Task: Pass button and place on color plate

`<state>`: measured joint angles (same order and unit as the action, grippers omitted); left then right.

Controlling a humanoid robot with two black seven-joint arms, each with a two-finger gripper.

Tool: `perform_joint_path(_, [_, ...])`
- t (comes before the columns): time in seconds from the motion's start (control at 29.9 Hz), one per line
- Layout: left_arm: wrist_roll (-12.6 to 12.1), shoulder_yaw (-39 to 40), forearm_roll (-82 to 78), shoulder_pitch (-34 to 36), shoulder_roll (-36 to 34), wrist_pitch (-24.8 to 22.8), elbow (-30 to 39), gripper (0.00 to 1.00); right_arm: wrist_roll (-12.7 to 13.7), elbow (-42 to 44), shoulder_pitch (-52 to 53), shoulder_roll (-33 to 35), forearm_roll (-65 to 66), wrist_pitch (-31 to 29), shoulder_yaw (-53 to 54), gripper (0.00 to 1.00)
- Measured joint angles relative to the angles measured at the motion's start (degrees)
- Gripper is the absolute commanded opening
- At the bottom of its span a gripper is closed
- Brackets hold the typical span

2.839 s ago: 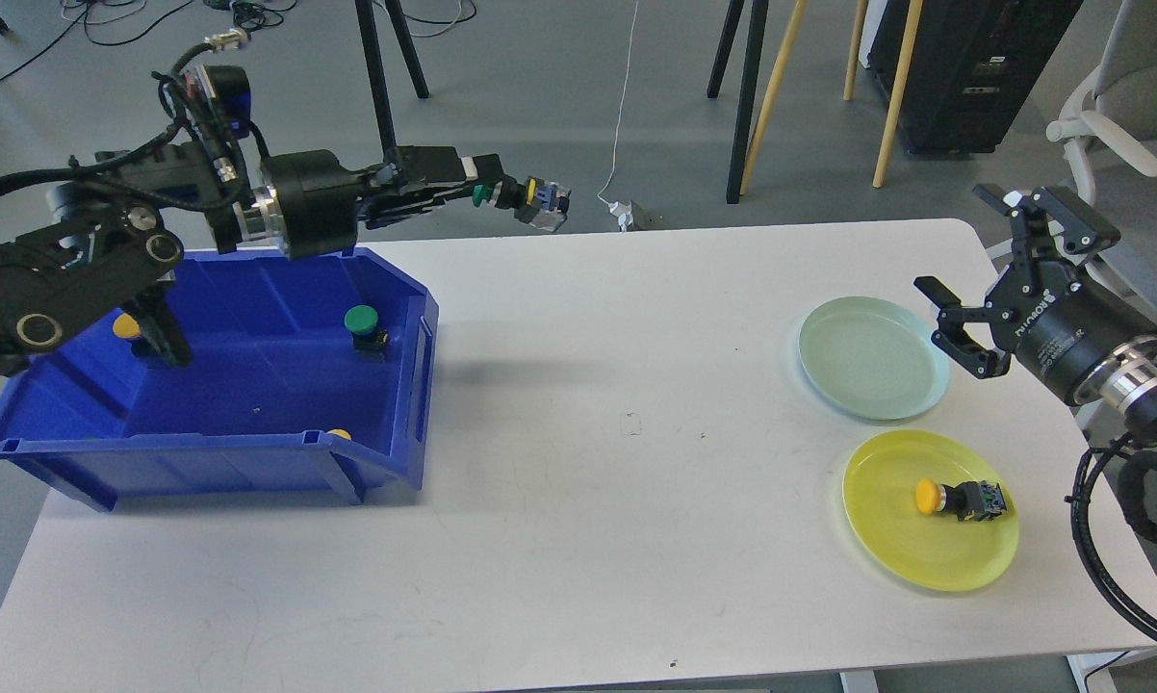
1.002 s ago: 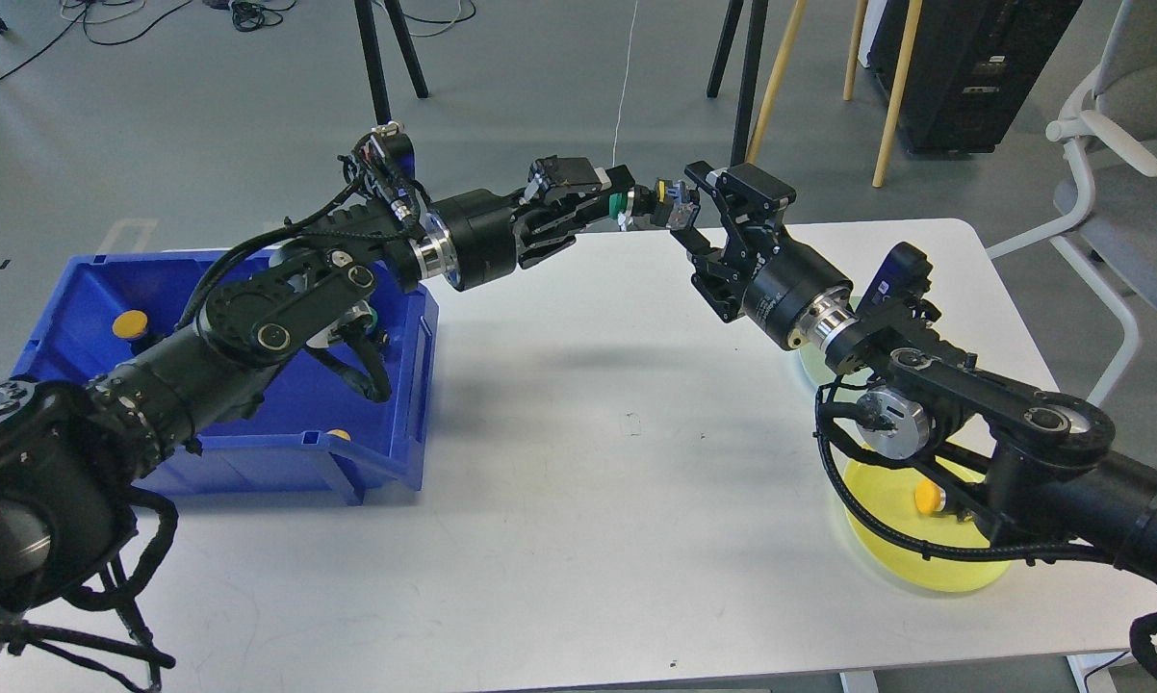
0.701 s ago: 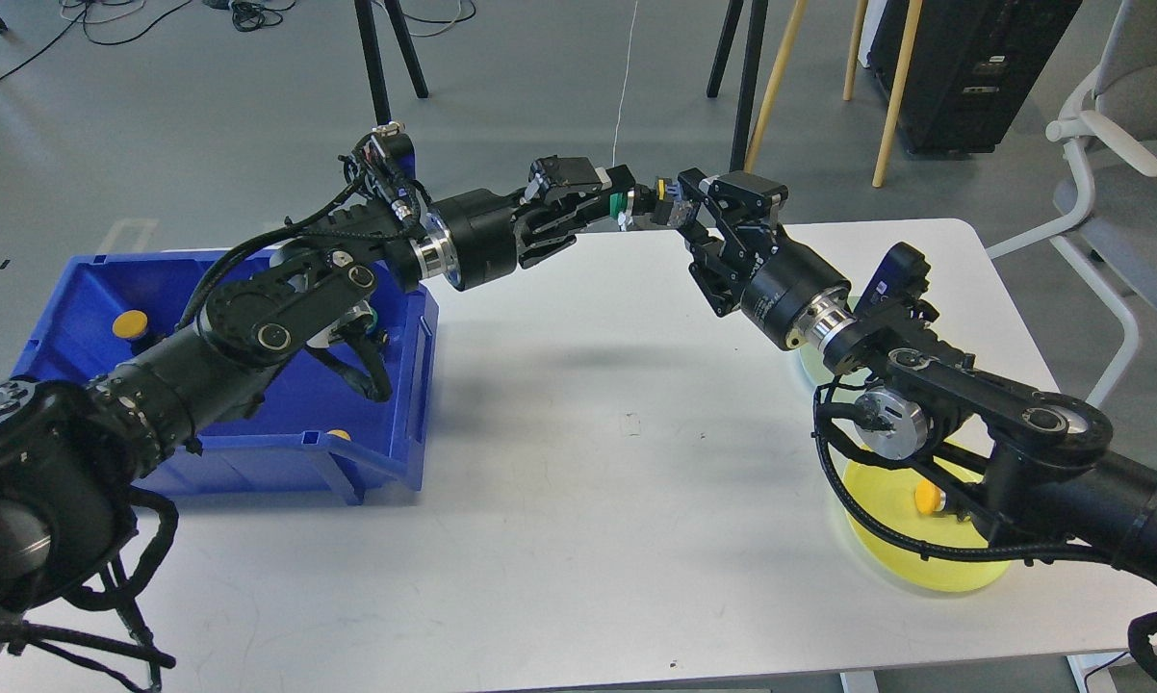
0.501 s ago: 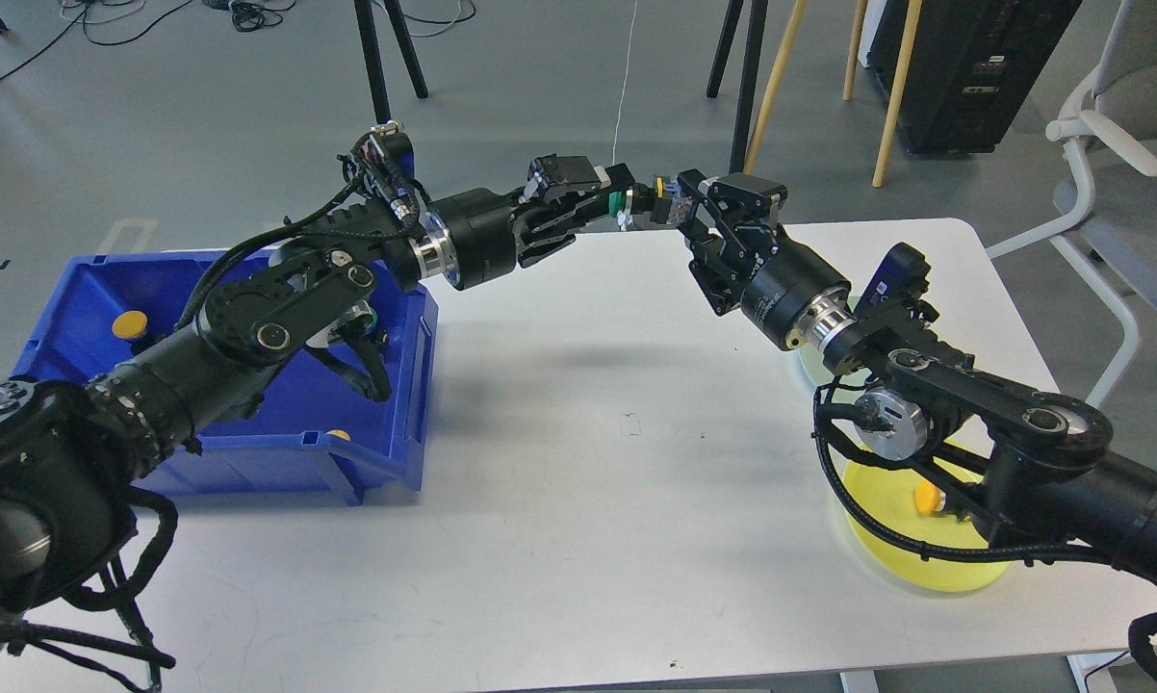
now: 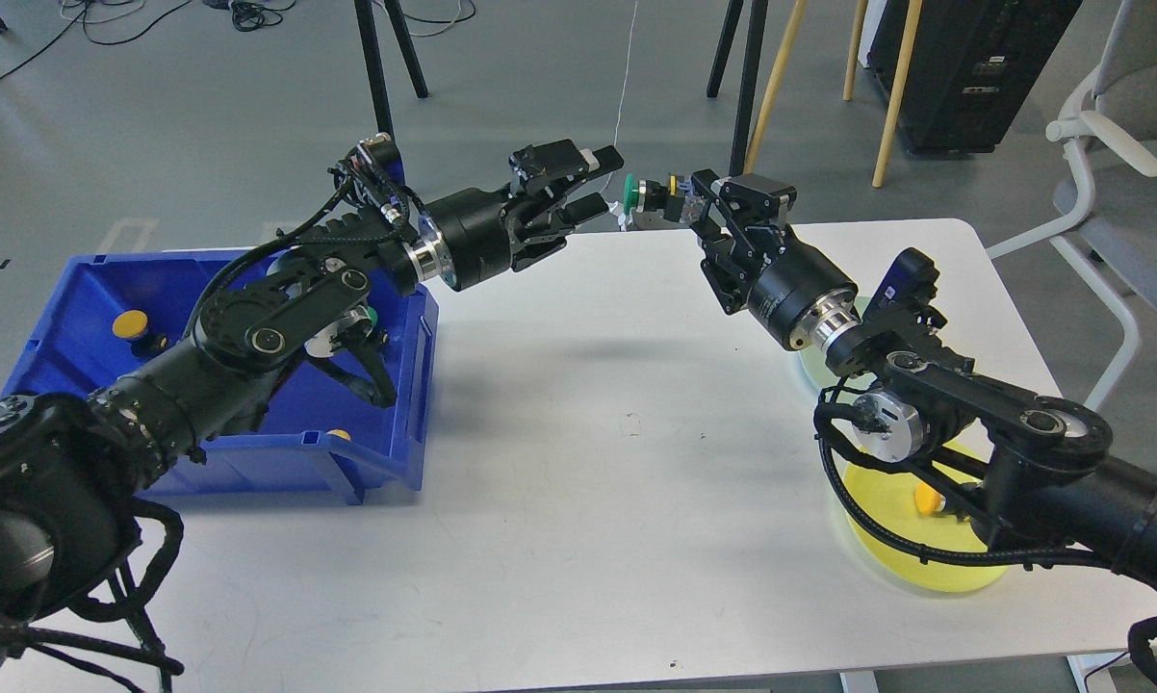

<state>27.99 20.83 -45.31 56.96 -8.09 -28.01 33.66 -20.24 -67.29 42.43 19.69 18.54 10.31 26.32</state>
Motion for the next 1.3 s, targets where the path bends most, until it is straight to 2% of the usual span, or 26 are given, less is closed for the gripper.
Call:
perform_joint_path(0.1, [0.00, 0.00, 0.12, -0.09, 0.00, 0.00, 0.00, 0.80, 1.22, 0.56, -2.26, -0.08, -3.02, 7.32, 2.98, 0.00])
perform_joint_path(0.17, [0.00, 0.00, 0.18, -0.22, 0.00, 0.01, 0.00, 0.80, 3.64, 2.11, -3.77, -0.33, -9.00, 14.08, 4.73, 0.00])
perform_joint_path(0.2, [0.00, 0.00, 0.21, -0.31, 0.00, 0.01, 0.00, 0.80, 4.78, 2.92, -4.21, -0.40, -12.35, 15.65, 5.33, 0.00])
perform_joint_path(0.27, [0.00, 0.01, 0.26, -0.48, 0.01, 0.01, 0.01, 0.80, 6.71, 4.44, -4.85, -0.54, -19.73, 17.20, 5.95, 0.00])
perform_joint_path(0.37, [0.00, 0.01, 0.61, -0.60, 0.01, 0.01, -0.01, 0.80, 7.66, 6.62, -5.34, -0.56, -26.96, 17.62, 5.85, 0.00])
perform_joint_path(0.57, [0.00, 0.00, 0.74, -0.63, 0.00, 0.01, -0.08, 0.80, 10.71, 13.77, -5.43, -2.77, -31.41, 17.71, 6.19, 0.01])
perform_joint_path(0.7, [0.00, 0.00, 0.75, -0.71, 0.00, 0.01, -0.06, 0.80, 11.26, 16.38, -5.12, -4.27, -31.54, 17.70, 7.21, 0.20])
perform_joint_path(0.8, [0.01, 0.00, 0.75, -0.71, 0.00, 0.01, -0.06, 0.80, 11.42, 16.69, -5.11, -4.39, -31.61, 17.70, 8.32, 0.47])
perform_joint_path(0.9, [0.01, 0.00, 0.77, -0.71, 0.00, 0.01, -0.06, 0.80, 11.45, 16.75, -5.48, -4.40, -31.63, 17.70, 9.70, 0.64])
perform_joint_path(1.1, [0.01, 0.00, 1.12, -0.79, 0.00, 0.01, -0.07, 0.81, 11.36, 16.60, -7.46, -4.39, -31.64, 17.69, 13.27, 0.75])
perform_joint_path(1.24, [0.01, 0.00, 1.87, -0.80, 0.00, 0.01, -0.08, 0.81, 11.28, 15.88, -8.48, -3.92, -31.59, 17.69, 14.78, 0.93])
perform_joint_path(1.3, [0.01, 0.02, 2.04, -0.80, 0.00, 0.01, -0.08, 0.81, 11.26, 15.22, -8.62, -3.83, -31.57, 17.69, 14.90, 0.95])
